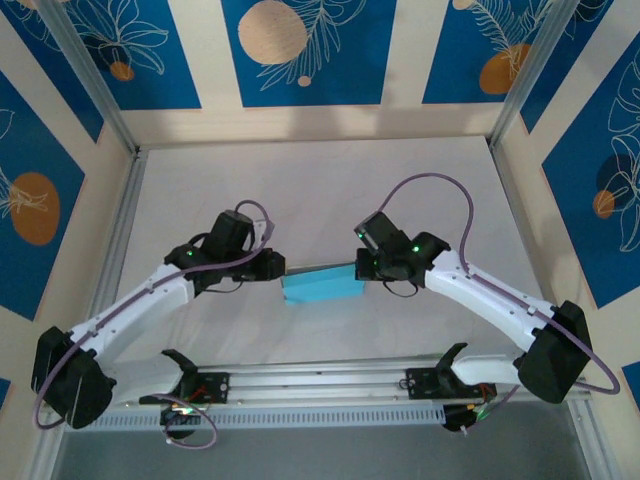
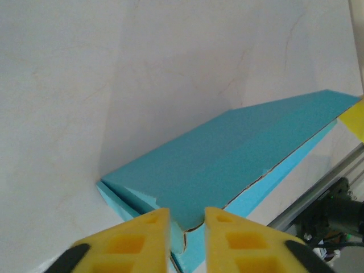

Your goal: Fold the paper box

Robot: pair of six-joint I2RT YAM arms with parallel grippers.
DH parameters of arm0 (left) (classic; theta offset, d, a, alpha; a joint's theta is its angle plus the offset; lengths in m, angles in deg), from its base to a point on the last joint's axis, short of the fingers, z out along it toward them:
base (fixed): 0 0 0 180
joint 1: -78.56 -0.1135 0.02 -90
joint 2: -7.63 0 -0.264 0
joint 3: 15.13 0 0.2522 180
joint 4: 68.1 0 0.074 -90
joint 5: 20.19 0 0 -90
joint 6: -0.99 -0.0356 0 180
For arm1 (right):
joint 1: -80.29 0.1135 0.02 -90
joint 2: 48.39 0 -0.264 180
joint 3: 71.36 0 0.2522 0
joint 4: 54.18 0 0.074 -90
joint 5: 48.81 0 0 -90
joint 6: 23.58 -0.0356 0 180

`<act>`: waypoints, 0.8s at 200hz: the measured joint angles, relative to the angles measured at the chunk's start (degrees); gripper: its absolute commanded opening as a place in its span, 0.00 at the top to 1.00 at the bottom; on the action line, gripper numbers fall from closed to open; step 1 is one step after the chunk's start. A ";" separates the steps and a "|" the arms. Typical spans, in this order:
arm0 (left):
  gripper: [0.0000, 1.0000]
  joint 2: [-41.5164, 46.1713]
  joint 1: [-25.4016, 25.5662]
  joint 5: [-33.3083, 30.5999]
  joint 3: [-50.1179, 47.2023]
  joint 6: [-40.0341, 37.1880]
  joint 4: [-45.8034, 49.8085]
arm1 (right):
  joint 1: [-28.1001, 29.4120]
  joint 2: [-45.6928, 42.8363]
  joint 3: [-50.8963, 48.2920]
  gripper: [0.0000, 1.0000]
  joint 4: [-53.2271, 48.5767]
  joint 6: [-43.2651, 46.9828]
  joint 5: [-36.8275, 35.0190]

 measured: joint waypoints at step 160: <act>0.16 8.52 4.90 -4.04 0.07 -53.24 2.36 | -0.15 0.87 0.52 1.00 0.00 2.01 -0.22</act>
